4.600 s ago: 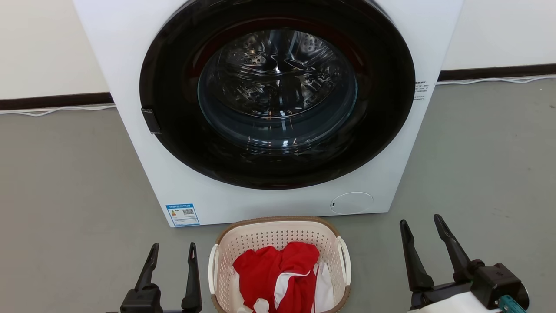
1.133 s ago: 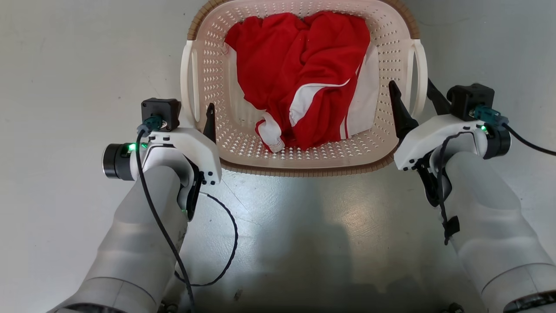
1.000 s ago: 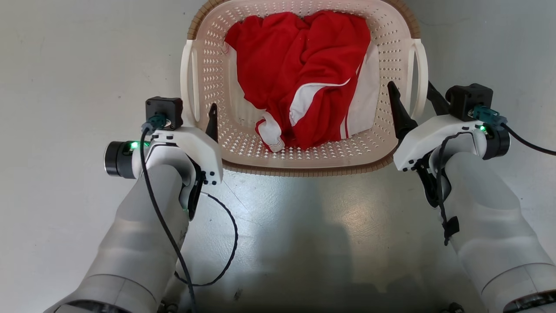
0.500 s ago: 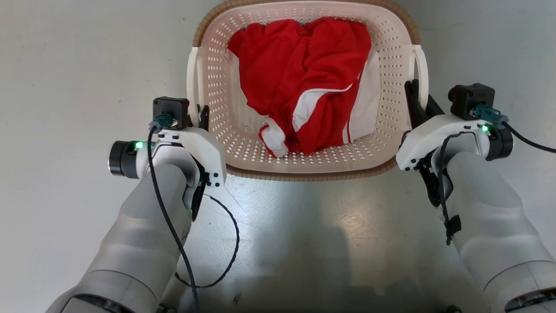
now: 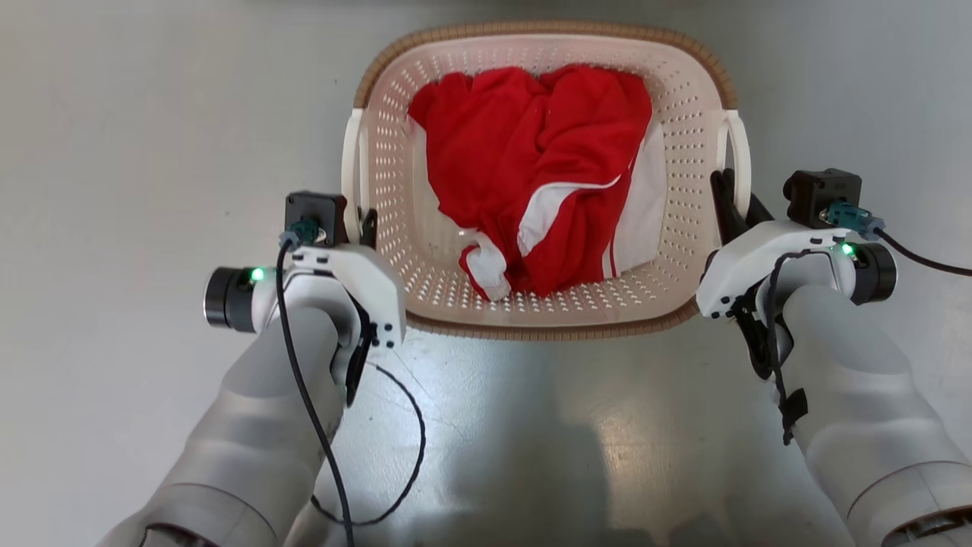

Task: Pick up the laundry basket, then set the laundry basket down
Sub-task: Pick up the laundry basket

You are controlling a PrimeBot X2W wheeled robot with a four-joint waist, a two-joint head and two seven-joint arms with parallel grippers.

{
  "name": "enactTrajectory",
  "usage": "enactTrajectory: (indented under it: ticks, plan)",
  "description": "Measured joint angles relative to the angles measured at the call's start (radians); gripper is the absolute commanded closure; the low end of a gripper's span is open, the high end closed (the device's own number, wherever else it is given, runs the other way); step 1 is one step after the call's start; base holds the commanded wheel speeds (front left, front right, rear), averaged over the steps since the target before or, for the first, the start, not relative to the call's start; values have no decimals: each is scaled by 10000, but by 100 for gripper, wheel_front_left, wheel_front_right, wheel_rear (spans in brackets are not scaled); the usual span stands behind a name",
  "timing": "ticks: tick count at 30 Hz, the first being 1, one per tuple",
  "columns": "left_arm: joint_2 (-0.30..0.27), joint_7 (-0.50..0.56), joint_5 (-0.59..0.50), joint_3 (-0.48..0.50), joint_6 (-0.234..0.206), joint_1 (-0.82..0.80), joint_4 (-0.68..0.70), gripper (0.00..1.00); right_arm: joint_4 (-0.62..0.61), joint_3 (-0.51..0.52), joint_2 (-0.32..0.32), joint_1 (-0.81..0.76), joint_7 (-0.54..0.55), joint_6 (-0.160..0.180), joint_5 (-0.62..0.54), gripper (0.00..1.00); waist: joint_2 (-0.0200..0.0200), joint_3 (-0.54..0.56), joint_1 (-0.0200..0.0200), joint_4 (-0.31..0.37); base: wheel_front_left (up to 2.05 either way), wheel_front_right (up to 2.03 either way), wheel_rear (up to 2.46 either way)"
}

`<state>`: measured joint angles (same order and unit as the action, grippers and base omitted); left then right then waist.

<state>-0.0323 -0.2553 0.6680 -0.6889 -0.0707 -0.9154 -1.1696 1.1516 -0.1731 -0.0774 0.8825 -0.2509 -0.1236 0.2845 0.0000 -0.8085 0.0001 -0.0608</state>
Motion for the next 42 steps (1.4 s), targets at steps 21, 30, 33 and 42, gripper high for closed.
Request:
enactTrajectory:
  ticks: [21,30,33,42]
  plan:
    - [-6,805,2090,-1883,-104,2883,-119,100,1189,-2623,77,-2317,895,0,2418,100,0,3666,0,-100,0,0,0]
    - [-33,1231,2755,-2543,-259,4274,-201,100,1160,-3754,127,-3818,1290,0,3622,100,0,5736,0,-183,0,0,0]
    - [-33,1252,2874,-2700,-259,4655,-299,100,1122,-4130,142,-4265,1377,0,4004,100,0,6394,-1,-168,0,0,0]
    - [-42,1411,3166,-3010,-259,5226,-447,100,1060,-4899,163,-4782,1469,0,4870,100,1,7430,0,-76,0,0,0]
